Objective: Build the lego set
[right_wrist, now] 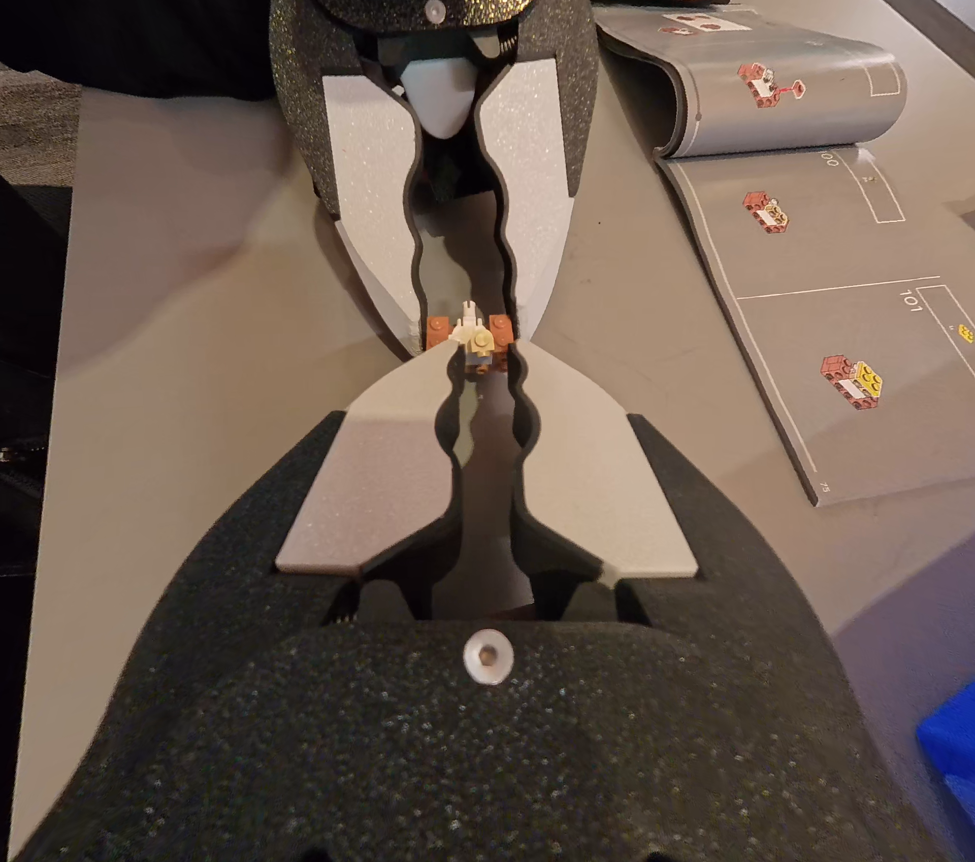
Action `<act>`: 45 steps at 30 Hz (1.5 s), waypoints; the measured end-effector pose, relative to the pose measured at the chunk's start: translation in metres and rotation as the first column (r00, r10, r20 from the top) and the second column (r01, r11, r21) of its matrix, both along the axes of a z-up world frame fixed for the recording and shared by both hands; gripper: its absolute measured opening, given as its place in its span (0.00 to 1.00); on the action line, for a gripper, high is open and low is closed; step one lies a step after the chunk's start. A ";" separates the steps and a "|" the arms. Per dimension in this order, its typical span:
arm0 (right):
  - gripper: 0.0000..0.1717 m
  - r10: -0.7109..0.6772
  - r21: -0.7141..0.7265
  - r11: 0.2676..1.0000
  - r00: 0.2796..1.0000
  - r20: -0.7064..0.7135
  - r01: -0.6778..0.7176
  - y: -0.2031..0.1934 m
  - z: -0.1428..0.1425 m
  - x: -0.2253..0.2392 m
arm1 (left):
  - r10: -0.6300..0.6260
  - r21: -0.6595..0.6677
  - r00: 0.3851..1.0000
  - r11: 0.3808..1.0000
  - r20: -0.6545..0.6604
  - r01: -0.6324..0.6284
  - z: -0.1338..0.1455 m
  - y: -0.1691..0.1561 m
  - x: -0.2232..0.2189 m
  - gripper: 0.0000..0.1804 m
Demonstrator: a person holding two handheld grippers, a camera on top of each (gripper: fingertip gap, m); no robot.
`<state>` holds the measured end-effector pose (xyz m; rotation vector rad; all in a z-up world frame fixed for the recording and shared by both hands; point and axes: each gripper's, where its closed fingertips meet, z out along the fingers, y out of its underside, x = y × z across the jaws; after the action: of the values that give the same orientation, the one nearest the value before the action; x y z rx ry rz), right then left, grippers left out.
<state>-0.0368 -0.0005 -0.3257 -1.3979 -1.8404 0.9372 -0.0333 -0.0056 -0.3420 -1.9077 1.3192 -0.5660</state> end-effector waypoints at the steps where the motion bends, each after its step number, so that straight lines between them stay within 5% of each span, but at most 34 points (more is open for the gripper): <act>1: 0.09 0.002 0.000 1.000 1.000 -0.003 -0.002 0.000 0.000 0.000 | 0.000 0.000 1.000 1.000 0.002 0.000 0.000 0.000 0.000 0.19; 15: 0.20 0.092 0.187 0.980 0.991 -0.100 -0.072 0.007 0.008 0.010 | 0.054 -0.036 0.997 0.998 0.054 -0.052 0.012 0.004 -0.017 0.19; 21: 0.20 -0.082 0.218 0.966 0.966 -0.246 0.138 0.051 0.029 0.034 | 0.033 -0.042 0.999 0.999 0.008 -0.033 0.002 0.001 -0.012 0.19; 26: 0.15 -0.314 0.128 0.909 0.852 -0.419 0.397 0.097 0.073 0.073 | 0.025 -0.050 1.000 0.998 -0.011 -0.026 -0.004 -0.001 -0.010 0.19; 31: 0.13 -0.321 0.228 0.916 0.944 -0.076 0.330 0.084 0.033 0.126 | 0.025 -0.053 1.000 0.998 -0.009 -0.025 -0.004 -0.001 -0.010 0.19; 34: 0.14 -0.371 0.255 0.910 0.918 0.140 0.328 0.075 0.003 0.167 | 0.024 -0.052 1.000 0.998 -0.015 -0.025 -0.004 -0.001 -0.010 0.19; 42: 0.16 -0.344 0.104 0.939 0.906 0.246 0.328 0.043 -0.019 0.189 | 0.025 -0.055 1.000 0.998 -0.017 -0.026 -0.005 0.000 -0.010 0.19; 45: 0.08 -0.313 0.123 0.949 0.908 0.278 0.290 0.042 -0.026 0.180 | 0.014 -0.064 0.999 0.998 -0.029 -0.016 -0.007 -0.003 -0.009 0.19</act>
<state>0.1428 0.0415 -0.3515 -1.7864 -1.7729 0.5145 -0.0427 -0.0083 -0.3490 -1.9831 1.3175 -0.5824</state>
